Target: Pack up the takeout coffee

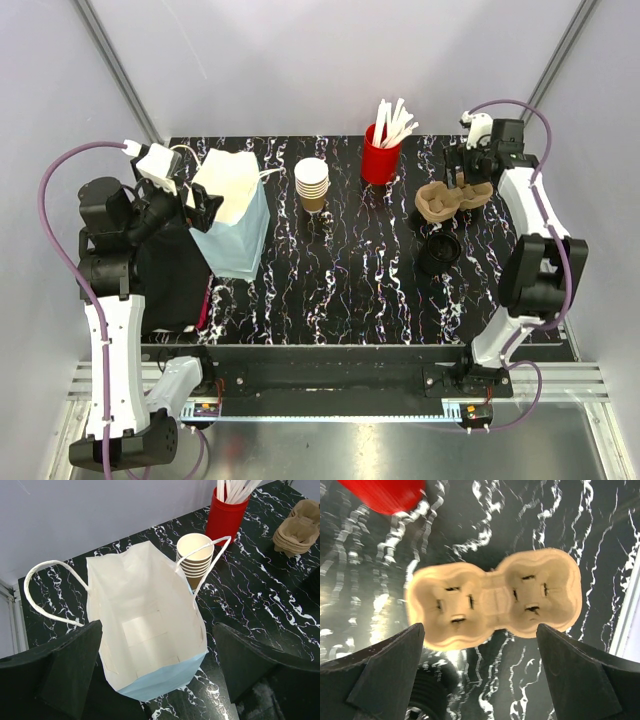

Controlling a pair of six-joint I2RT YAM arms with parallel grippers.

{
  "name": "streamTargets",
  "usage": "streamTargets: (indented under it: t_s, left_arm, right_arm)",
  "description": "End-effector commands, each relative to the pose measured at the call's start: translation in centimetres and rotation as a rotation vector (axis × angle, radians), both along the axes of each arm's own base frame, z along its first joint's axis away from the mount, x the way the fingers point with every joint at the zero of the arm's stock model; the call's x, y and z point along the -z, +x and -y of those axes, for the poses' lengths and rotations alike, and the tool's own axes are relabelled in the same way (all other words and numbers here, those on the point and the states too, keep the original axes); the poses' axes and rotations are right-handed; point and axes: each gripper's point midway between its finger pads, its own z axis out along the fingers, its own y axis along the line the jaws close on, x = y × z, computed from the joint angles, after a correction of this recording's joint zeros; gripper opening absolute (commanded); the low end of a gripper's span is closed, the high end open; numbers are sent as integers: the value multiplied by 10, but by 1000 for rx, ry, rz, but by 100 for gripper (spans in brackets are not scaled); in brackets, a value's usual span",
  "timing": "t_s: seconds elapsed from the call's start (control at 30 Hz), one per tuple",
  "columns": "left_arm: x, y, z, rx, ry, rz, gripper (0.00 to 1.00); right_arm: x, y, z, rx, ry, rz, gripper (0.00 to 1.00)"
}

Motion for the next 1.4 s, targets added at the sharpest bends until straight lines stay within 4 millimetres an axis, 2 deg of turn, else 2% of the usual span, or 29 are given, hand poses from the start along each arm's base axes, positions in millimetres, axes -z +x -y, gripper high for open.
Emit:
streamTargets:
  t_s: [0.0,0.1,0.27,0.33,0.67,0.77,0.87,0.9,1.07,1.37]
  left_arm:
    - [-6,2,3,29,1,35,99]
    - [-5,2,4,32,0,34,99]
    - [-5,2,4,36,-3,32,99]
    - [-5,1,4,39,-4,32,99]
    - [-2,3,4,43,-11,23,99]
    - [-3,2,4,46,-13,24,99]
    - [-3,2,4,46,-13,24,99]
    - [-2,2,4,48,-12,24,99]
    - [-2,3,4,47,-16,21,99]
    - [-1,4,4,50,-19,16,99]
  right_arm:
    - [1,21,17,11,-92,11,100]
    - [20,27,21,9,-107,-29,99]
    - [41,31,16,-40,-100,-68,92]
    - [50,31,14,-67,-104,-87,84]
    - [78,31,20,-116,-141,-143,83]
    - [79,32,22,-125,-143,-141,76]
    - [79,33,24,-125,-146,-139,75]
    - [78,34,24,-126,-150,-136,70]
    - [83,35,27,-131,-154,-143,69]
    - [80,42,23,-161,-127,-122,70]
